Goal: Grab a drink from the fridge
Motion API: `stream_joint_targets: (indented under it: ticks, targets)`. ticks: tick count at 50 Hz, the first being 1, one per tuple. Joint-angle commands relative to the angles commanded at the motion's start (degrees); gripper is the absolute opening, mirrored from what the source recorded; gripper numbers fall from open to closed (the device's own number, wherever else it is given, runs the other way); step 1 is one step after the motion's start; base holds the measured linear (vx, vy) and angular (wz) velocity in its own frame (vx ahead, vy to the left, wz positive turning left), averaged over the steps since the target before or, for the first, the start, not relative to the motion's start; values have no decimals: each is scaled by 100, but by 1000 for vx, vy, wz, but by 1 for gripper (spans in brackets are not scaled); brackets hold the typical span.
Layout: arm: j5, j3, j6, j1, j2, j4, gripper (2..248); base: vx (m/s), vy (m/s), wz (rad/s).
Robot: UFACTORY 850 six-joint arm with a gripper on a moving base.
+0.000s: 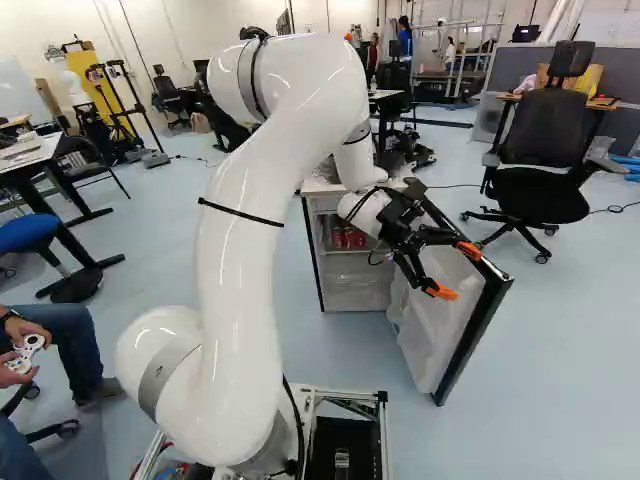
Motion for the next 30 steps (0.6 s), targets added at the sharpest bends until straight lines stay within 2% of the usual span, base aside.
stream_joint_targets:
  ticks: [13, 30]
  targets:
    - [0, 201, 0, 26, 81, -100, 247, 0, 0, 0]
    - [7, 890, 0, 139, 367, -885, 247, 0, 0, 0]
